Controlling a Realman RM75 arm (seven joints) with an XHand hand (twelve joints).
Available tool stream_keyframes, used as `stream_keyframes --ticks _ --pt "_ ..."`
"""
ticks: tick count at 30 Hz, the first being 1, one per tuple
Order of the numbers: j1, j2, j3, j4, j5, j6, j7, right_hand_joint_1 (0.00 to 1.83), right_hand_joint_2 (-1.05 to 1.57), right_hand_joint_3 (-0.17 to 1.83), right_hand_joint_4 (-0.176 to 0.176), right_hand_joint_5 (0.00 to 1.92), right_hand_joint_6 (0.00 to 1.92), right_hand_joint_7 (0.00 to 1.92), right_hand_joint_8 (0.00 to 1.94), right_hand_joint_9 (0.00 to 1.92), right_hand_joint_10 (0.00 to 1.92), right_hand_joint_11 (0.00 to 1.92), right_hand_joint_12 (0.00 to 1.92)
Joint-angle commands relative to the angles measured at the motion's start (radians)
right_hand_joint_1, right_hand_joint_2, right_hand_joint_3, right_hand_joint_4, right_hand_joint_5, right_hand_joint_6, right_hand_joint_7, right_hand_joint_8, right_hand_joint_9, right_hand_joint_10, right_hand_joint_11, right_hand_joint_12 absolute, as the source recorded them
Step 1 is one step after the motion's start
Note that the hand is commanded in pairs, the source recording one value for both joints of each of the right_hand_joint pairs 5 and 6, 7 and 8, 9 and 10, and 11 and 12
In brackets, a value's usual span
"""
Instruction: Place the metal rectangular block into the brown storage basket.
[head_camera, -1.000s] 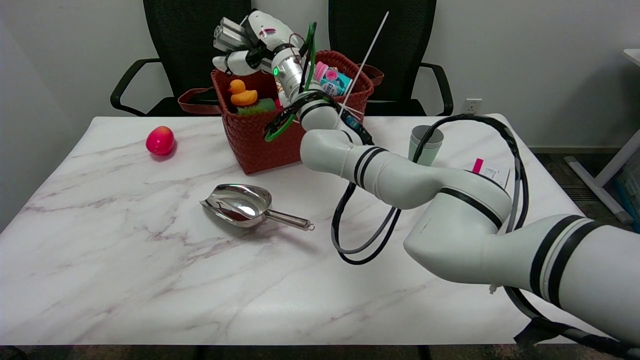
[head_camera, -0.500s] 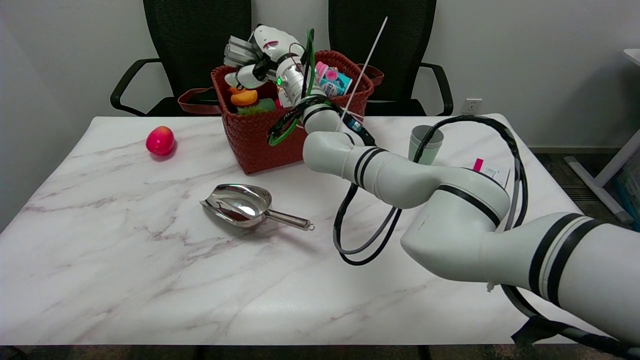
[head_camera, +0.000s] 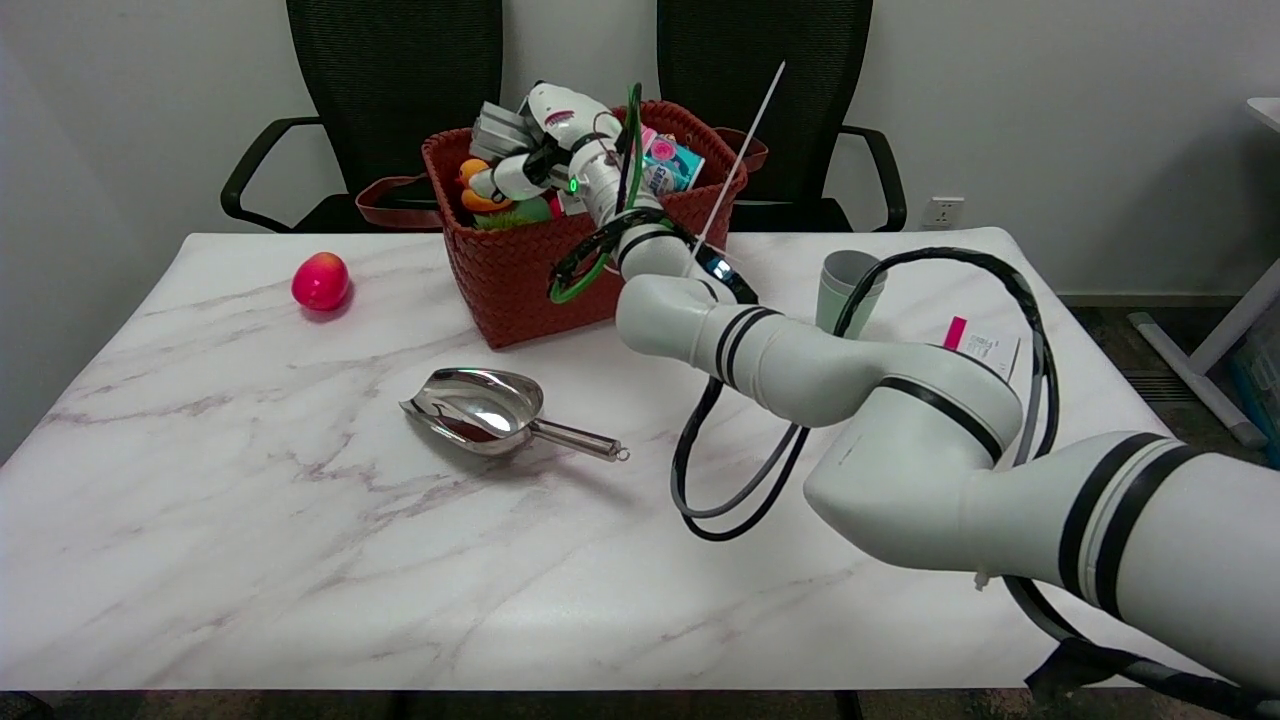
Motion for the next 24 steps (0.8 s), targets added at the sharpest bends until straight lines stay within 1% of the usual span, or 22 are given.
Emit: stream_keyframes --ticks 1,11,14,15,16,17,19,20,24 --pt "-0.013 -0.008 0.007 0.007 0.012 -0.008 0.011 0.79 1.02 0.00 0.000 1.27 1.27 1.52 1.52 1.41 1.41 1.37 1.37" --pt "-0.012 -0.022 0.006 0.022 0.012 -0.007 0.011 0.75 1.10 -0.07 0.000 1.27 1.27 1.53 1.53 1.41 1.41 1.34 1.34" --pt "-0.013 -0.025 0.006 0.023 0.012 -0.007 0.011 0.75 1.11 -0.09 0.000 1.24 1.24 1.53 1.53 1.40 1.40 1.33 1.33" --pt "-0.013 -0.025 0.006 0.024 0.012 -0.007 0.011 0.75 1.10 -0.10 0.000 1.20 1.20 1.52 1.52 1.39 1.39 1.32 1.32" --pt "-0.013 -0.025 0.006 0.025 0.012 -0.007 0.011 0.75 1.09 -0.09 0.000 1.09 1.09 1.49 1.49 1.34 1.34 1.25 1.25" --pt "-0.013 -0.025 0.006 0.026 0.012 -0.007 0.011 0.75 1.06 -0.07 0.000 1.04 1.04 1.46 1.46 1.28 1.28 1.15 1.15" --pt "-0.015 -0.025 0.006 0.026 0.012 -0.011 0.011 0.76 1.03 -0.06 0.000 0.98 0.98 1.43 1.43 1.25 1.25 1.10 1.10" --pt "-0.015 -0.025 0.006 0.026 0.012 -0.013 0.012 0.76 1.02 -0.06 0.000 0.92 0.92 1.39 1.39 1.20 1.20 1.04 1.04" --pt "-0.031 -0.022 0.006 0.026 0.012 -0.015 0.028 0.75 1.04 -0.15 0.000 0.80 0.80 1.28 1.28 1.07 1.07 0.83 0.83"
